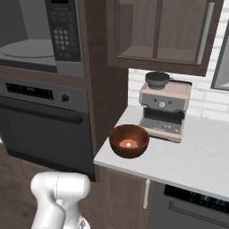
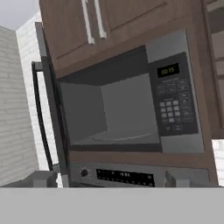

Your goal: Open the microwave, place the bowl with waffle inside the microwave, then close the microwave door and turn it on.

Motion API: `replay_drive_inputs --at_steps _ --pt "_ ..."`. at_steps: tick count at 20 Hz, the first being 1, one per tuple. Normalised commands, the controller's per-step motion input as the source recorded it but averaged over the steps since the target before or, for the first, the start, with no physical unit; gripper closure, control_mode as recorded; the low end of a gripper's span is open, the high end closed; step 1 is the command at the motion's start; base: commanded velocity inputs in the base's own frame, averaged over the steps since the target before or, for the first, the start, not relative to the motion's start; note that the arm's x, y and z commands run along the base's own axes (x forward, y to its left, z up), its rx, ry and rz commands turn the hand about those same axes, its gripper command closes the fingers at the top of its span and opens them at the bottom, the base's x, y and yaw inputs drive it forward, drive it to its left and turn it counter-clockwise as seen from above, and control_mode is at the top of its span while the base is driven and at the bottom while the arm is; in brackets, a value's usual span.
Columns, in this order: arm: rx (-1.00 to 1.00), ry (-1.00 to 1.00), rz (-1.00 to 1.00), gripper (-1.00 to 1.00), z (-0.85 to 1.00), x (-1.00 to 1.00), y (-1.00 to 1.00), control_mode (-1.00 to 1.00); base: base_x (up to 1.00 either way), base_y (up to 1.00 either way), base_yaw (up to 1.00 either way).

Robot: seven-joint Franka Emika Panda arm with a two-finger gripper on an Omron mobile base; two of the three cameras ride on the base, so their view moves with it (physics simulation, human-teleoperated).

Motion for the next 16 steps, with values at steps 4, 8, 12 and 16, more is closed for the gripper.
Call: replay_drive_inputs --at_steps 4,8,12,16 --pt "0.44 0.36 0.17 -1.00 0.27 0.00 -0.69 -1.00 0.00 0.00 0.00" --pt "0.30 0.61 0.18 -1.00 0.02 0.40 -0.08 -1.00 0.00 0.00 0.00" --pt "0.21 0.51 0.16 -1.00 -0.28 0.62 0.17 -1.00 0.00 0.00 0.00" --pt "0.16 0.23 0.00 -1.00 -0.60 0.40 0.57 -1.00 0.00 0.00 0.00"
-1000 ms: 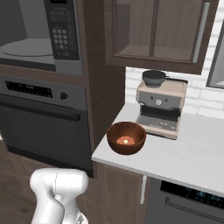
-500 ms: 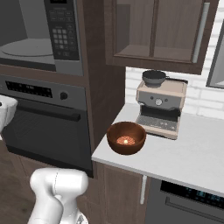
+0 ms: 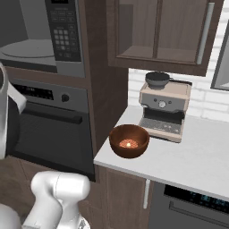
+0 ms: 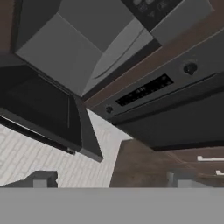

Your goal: Open the microwave, place the bowl with waffle inside the microwave, then close the microwave door and turn it on.

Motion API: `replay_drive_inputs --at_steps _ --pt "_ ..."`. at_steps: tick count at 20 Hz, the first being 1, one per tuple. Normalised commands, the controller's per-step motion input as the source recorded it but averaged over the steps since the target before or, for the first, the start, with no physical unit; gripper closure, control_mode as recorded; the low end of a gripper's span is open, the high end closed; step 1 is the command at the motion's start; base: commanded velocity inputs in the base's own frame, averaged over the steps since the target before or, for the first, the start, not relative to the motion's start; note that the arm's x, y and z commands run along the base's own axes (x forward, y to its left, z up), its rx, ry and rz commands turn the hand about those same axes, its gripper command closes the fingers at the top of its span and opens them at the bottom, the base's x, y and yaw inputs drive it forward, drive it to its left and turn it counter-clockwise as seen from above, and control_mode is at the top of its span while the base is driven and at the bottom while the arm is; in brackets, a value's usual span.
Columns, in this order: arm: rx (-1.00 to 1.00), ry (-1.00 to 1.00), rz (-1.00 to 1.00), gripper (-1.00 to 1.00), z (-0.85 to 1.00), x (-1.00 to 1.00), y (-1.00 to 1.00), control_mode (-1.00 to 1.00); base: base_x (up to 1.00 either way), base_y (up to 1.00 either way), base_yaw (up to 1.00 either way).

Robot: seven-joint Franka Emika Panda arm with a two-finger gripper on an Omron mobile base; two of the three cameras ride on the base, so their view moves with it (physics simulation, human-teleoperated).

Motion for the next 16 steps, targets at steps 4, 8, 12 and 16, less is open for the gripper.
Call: replay_drive_inputs --at_steps 4,8,12,16 --pt "0.09 0.12 0.00 -1.00 -0.56 0.28 0.86 -1.00 0.00 0.00 0.00" --pt "0.14 0.01 0.00 -1.00 -0.11 0.24 0.68 -1.00 0.00 0.00 0.00" --pt "0.15 0.06 0.00 -1.00 0.00 0.38 0.49 -1.00 0.00 0.00 0.00" --pt "0.12 0.14 0.02 -1.00 0.00 0.50 0.41 -1.00 0.00 0.00 0.00"
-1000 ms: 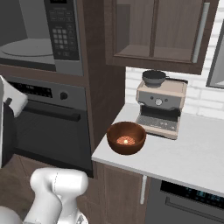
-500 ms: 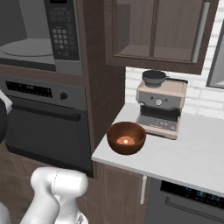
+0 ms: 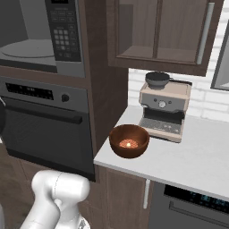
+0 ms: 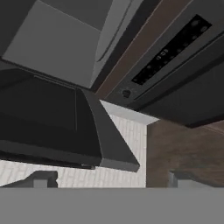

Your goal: Open the microwave, place the bowl with waffle inside the microwave, then close the microwave door and turn it on.

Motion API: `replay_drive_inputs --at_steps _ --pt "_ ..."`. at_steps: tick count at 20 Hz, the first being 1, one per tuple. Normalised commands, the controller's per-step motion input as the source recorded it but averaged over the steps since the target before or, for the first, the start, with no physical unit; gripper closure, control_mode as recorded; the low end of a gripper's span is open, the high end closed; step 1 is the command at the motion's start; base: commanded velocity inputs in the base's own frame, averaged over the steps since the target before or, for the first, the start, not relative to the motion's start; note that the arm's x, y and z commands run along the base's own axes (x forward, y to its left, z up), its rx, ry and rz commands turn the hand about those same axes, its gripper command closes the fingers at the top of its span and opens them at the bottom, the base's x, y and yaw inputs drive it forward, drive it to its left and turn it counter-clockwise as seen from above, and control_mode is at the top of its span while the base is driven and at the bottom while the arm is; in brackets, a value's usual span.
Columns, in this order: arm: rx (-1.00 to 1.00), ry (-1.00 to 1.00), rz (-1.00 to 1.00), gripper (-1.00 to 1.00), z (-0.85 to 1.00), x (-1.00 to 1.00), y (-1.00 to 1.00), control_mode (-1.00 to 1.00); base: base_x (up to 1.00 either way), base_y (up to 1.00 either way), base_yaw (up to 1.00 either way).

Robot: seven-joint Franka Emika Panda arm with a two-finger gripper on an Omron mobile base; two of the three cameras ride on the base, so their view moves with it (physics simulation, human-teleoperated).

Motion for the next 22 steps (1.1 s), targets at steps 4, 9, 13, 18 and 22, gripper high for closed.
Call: replay_drive_inputs --at_steps 4,9,13,18,22 --pt "0.10 0.06 0.07 -1.00 0.00 0.19 0.47 -1.00 0.00 0.00 0.00" --pt "0.11 0.00 0.16 -1.00 0.00 0.01 0.44 -1.00 0.00 0.00 0.00" --pt "0.12 0.02 0.16 -1.00 0.00 0.12 0.26 -1.00 0.00 0.00 0.00" --pt "0.10 0.01 0.16 -1.00 0.00 0.01 0.21 -1.00 0.00 0.00 0.00" --pt "0.05 0.00 0.10 -1.00 0.00 -0.03 0.30 -1.00 0.00 0.00 0.00"
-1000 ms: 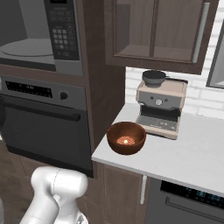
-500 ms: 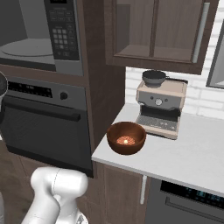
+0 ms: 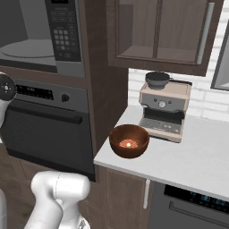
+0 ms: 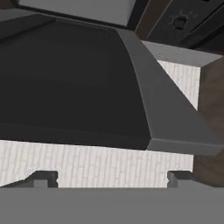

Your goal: Open the microwave, place the bowl with waffle inside the microwave, then close the microwave door and turn it on.

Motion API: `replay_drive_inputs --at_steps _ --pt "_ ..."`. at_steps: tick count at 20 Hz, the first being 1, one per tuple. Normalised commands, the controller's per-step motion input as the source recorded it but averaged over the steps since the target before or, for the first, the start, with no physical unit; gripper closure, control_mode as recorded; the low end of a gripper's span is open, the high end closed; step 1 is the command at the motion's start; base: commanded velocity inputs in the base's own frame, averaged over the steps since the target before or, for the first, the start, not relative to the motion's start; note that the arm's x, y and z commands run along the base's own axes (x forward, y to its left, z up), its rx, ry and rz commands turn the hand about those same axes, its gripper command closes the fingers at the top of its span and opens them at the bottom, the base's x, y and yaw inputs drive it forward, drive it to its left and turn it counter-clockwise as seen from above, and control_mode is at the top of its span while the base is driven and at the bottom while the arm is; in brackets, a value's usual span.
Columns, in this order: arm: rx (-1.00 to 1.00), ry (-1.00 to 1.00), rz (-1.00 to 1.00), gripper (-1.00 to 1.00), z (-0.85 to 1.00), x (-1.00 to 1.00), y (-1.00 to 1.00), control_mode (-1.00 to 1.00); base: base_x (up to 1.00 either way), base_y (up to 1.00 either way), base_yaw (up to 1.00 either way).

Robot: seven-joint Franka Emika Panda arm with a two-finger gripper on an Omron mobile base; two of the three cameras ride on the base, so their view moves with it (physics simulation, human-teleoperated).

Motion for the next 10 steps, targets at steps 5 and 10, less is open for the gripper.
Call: replay_drive_inputs --at_steps 5,10 --pt "0.05 0.00 0.07 -1.00 0.00 0.12 0.23 -1.00 0.00 0.00 0.00" --pt "0.04 0.04 0.04 -1.00 0.00 0.20 0.16 -1.00 0.00 0.00 0.00"
